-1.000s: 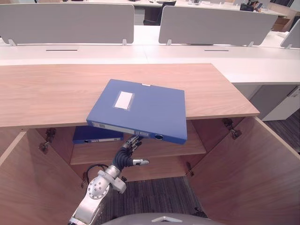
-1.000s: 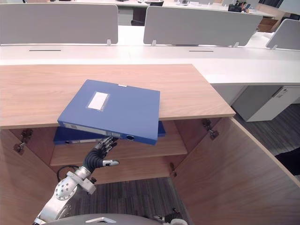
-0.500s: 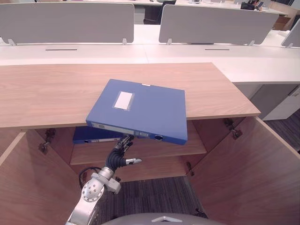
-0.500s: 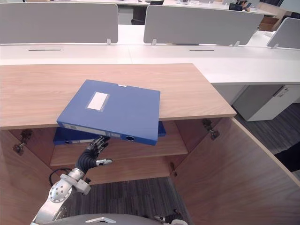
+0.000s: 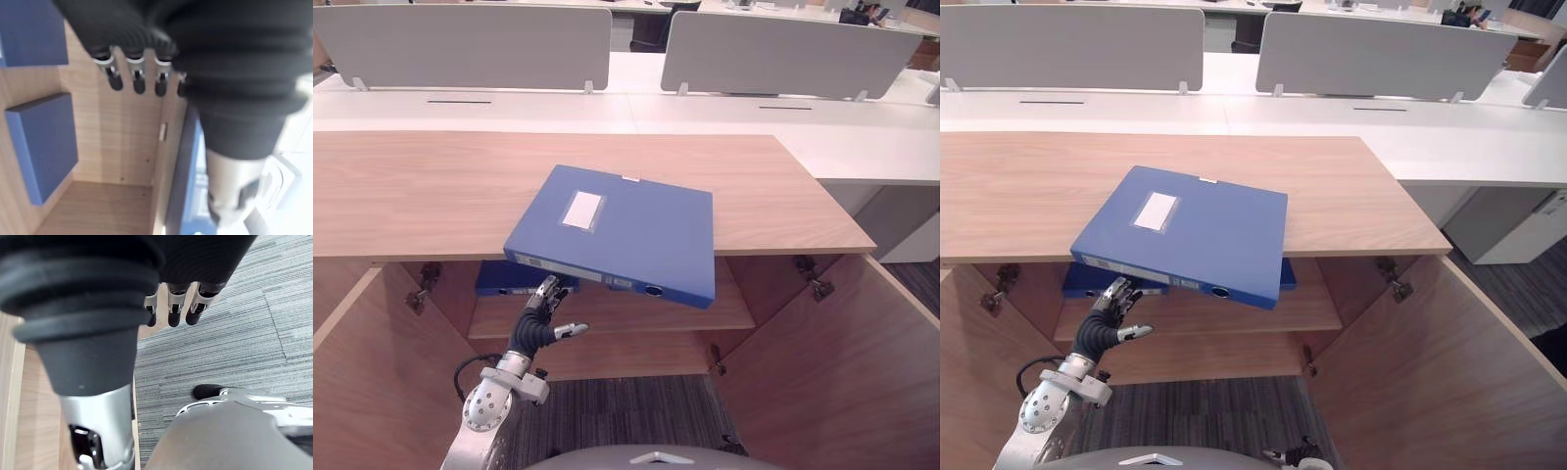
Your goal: Walk over to the cabinet, pick up the folder, carry it to the office cabinet, place the folder inside the office cabinet, then close the office cabinet door
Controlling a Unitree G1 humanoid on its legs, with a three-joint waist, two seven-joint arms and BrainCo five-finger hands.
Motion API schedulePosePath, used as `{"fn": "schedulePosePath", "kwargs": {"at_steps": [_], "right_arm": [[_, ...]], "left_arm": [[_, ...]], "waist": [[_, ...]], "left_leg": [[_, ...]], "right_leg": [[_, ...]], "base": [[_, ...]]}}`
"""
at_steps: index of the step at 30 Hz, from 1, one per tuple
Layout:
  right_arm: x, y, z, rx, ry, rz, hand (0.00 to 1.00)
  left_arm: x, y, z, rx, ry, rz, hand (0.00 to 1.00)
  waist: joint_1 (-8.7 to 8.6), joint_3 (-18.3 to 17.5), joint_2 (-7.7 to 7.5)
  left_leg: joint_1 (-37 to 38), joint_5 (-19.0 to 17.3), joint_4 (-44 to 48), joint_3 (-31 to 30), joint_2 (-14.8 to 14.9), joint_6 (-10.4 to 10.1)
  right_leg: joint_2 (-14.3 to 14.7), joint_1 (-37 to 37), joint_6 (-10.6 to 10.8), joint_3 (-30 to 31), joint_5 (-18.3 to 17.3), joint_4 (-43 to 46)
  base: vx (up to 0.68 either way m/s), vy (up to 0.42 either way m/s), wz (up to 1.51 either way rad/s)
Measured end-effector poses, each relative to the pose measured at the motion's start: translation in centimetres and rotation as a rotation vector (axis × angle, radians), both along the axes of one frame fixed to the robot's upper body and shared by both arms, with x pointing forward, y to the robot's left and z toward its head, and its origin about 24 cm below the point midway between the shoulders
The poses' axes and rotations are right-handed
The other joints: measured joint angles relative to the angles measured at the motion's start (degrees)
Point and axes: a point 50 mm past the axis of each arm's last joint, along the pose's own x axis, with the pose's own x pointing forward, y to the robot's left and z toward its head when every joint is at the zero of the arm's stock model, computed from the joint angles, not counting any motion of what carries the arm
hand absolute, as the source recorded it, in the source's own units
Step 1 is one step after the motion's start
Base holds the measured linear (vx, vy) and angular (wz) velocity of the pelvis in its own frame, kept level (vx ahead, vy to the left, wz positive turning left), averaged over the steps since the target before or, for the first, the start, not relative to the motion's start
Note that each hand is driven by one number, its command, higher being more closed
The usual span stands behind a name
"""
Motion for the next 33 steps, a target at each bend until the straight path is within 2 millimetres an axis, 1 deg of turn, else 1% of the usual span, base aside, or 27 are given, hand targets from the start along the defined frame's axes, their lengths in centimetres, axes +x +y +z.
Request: {"fn": "schedulePosePath", "kwargs": {"at_steps": [2,3,4,7,11,14,21,33], "right_arm": [[0.0,0.0,0.0,-0.001,0.000,0.001,0.00],[0.0,-0.1,0.0,-0.002,0.000,0.001,0.00],[0.0,-0.1,0.0,-0.003,0.000,0.001,0.00],[-0.1,-0.1,0.0,-0.003,0.002,0.002,0.00],[-0.7,-0.1,-0.1,-0.004,0.013,0.000,0.00],[-0.7,0.1,-0.1,-0.001,0.014,0.016,0.00],[-0.8,0.5,-0.2,0.010,0.014,0.015,0.00],[-1.2,0.6,-0.1,0.007,0.013,0.019,0.00]], "left_arm": [[-0.2,0.1,0.1,-0.007,-0.002,0.006,0.00],[-0.3,0.2,0.1,-0.009,0.002,0.014,0.00],[-0.4,0.4,0.0,-0.013,0.004,0.028,0.00],[-0.6,0.9,0.1,-0.033,0.002,0.086,0.00],[-1.0,1.5,0.0,-0.052,0.014,0.175,0.00],[-1.3,2.0,-0.2,-0.057,0.025,0.233,0.00],[-1.7,2.5,-0.6,-0.060,0.048,0.270,0.00],[-1.5,2.1,-0.5,-0.078,0.040,0.268,0.00]], "waist": [[0.36,0.1,-0.16],[0.62,0.8,-0.31],[0.72,1.4,-0.07],[1.02,1.9,-0.27],[2.26,2.0,-0.31],[2.64,2.1,-0.52],[2.95,2.3,-1.20],[2.67,2.3,-1.05]], "left_leg": [[0.3,0.0,0.0,-0.1,0.0,0.0],[1.1,0.0,0.0,-0.2,0.0,0.0],[1.8,0.0,0.0,-0.3,-0.1,0.0],[2.8,0.0,0.0,-1.0,-0.2,0.0],[4.2,0.0,0.0,-1.8,-0.3,0.0],[4.3,0.0,0.0,-2.1,-0.2,0.0],[4.3,0.1,0.0,-2.2,-0.3,0.1],[3.7,0.2,0.0,-2.8,-0.2,0.3]], "right_leg": [[0.0,0.2,-0.2,-0.2,-0.2,0.3],[-0.1,1.0,-0.1,-0.3,-0.3,0.6],[-0.2,1.7,-0.2,-0.5,-0.6,0.7],[-0.5,2.5,-0.3,-1.2,-1.6,2.0],[-0.6,4.0,-0.3,-1.9,-2.4,2.5],[-0.5,4.2,-0.1,-2.2,-2.7,2.8],[-0.6,4.2,0.2,-2.3,-2.9,2.8],[-0.5,4.1,-0.2,-2.6,-2.7,2.4]], "base": [[-0.01,-0.012,0.04],[-0.02,-0.010,0.04],[-0.04,-0.008,0.09],[-0.04,-0.003,0.11],[-0.03,-0.002,0.11],[-0.04,-0.005,0.06],[0.00,0.000,0.00],[0.00,0.000,0.02]]}}
